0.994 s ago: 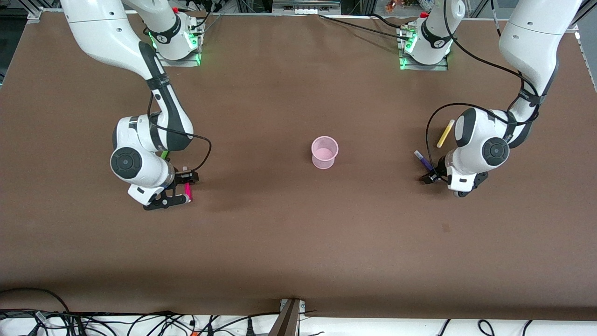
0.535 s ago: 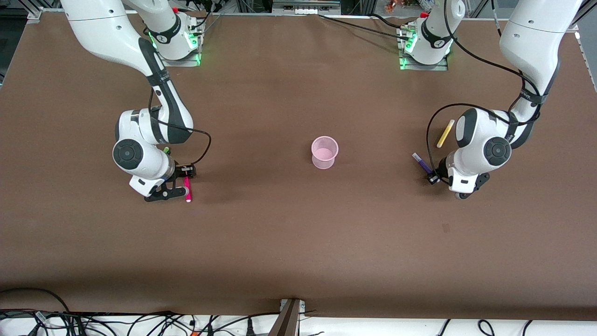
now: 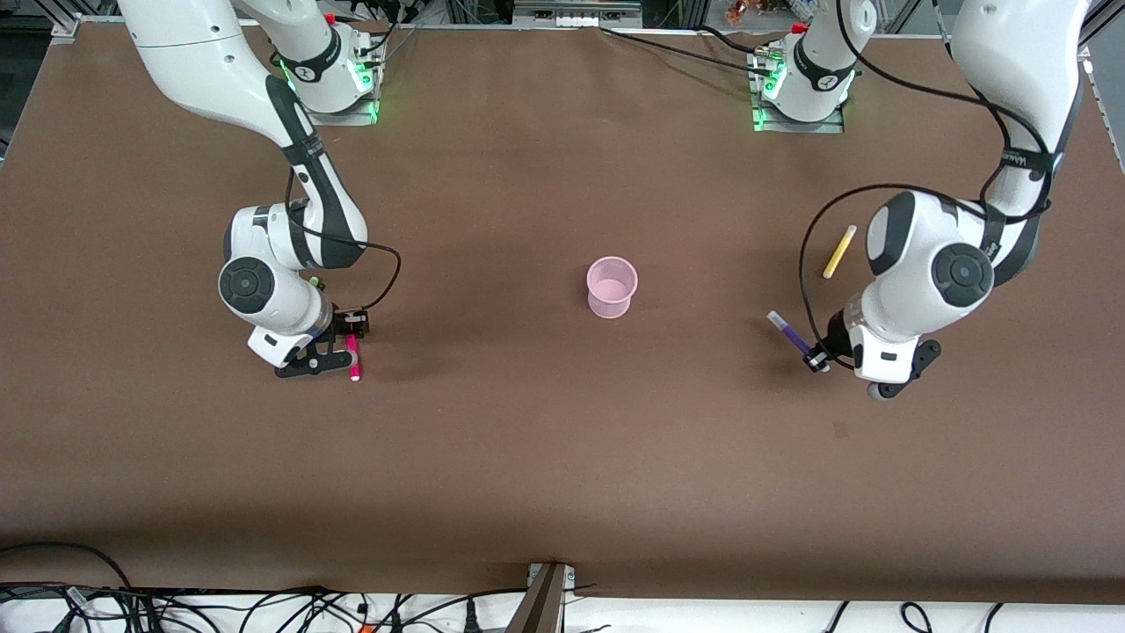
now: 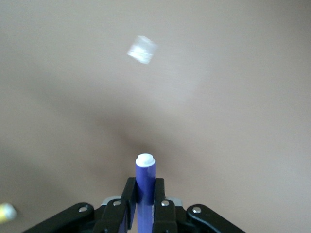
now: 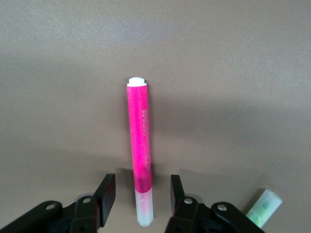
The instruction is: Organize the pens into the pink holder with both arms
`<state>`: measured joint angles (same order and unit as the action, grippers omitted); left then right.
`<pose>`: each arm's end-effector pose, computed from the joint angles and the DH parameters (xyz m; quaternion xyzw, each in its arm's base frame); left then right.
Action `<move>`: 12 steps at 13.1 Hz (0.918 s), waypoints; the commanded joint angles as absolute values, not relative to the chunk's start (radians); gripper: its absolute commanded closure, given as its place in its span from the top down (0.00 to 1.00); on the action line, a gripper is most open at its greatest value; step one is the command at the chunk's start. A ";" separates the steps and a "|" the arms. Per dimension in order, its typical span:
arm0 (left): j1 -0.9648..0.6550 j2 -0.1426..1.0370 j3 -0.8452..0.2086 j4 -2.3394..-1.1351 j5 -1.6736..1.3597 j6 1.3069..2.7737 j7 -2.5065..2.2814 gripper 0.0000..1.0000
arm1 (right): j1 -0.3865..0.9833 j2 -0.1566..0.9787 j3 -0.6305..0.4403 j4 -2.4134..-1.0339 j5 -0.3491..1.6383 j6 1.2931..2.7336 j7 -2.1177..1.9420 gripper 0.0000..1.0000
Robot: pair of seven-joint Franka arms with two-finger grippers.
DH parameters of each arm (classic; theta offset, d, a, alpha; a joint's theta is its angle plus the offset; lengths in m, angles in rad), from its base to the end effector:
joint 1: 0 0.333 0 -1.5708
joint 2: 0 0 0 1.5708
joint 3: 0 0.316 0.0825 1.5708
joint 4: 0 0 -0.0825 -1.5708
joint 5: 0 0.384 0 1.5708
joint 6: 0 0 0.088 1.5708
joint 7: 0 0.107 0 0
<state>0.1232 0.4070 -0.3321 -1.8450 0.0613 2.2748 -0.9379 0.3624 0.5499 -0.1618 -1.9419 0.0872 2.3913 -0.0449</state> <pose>0.6311 -0.1172 0.3206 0.9351 0.3512 -0.0026 0.0467 0.5984 0.1250 0.1922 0.9939 0.0990 -0.0444 0.0179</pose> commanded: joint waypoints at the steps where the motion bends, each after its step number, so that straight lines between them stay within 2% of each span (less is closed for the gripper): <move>1: 0.095 0.393 -0.432 -1.763 0.069 2.244 -1.162 0.00 | 0.362 0.555 -0.156 -1.957 0.107 2.428 -0.048 0.41; 3: -0.007 0.396 -0.434 -1.704 0.147 2.244 -1.328 0.00 | 0.362 0.560 -0.156 -1.957 0.109 2.430 -0.048 0.26; 6: -0.151 0.403 -0.434 -1.703 0.429 2.244 -1.649 0.00 | 0.362 0.560 -0.156 -1.956 0.136 2.428 -0.054 0.11; 8: -0.224 0.407 -0.434 -1.713 0.587 2.234 -1.826 0.00 | 0.364 0.548 -0.156 -1.944 0.140 2.418 -0.060 0.08; 12: -0.336 0.408 -0.434 -1.739 0.814 2.119 -2.035 0.00 | 0.368 0.448 -0.129 -1.934 0.138 2.416 -0.110 0.07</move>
<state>-0.3049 0.4087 -0.4451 -1.7317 0.7351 2.1473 -1.9667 0.3697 0.5204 -0.1365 -1.9187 0.1171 2.4209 -0.0578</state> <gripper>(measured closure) 0.819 0.833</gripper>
